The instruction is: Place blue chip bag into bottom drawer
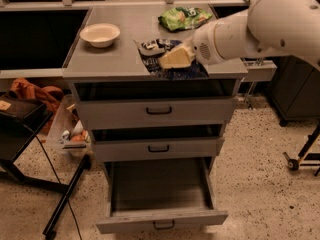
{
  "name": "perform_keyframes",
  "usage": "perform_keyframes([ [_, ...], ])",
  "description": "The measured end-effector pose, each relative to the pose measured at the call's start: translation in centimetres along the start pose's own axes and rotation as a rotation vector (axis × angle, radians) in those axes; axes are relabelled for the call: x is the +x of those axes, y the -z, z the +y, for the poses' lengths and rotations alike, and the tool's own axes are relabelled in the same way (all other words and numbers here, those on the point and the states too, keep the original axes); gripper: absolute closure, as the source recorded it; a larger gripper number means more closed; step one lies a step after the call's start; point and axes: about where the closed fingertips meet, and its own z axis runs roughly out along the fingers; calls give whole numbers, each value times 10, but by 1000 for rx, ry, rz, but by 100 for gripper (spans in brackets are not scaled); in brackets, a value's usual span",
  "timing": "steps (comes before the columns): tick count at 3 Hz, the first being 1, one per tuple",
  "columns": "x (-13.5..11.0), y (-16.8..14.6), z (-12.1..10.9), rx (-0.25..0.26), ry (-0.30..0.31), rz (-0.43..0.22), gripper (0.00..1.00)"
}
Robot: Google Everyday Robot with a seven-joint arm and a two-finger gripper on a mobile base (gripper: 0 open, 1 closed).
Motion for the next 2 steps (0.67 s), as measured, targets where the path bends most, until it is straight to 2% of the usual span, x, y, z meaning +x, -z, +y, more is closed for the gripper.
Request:
perform_keyframes([
  [1,37,-17,63,-103,16,63,100],
  [2,37,-17,63,-103,16,63,100],
])
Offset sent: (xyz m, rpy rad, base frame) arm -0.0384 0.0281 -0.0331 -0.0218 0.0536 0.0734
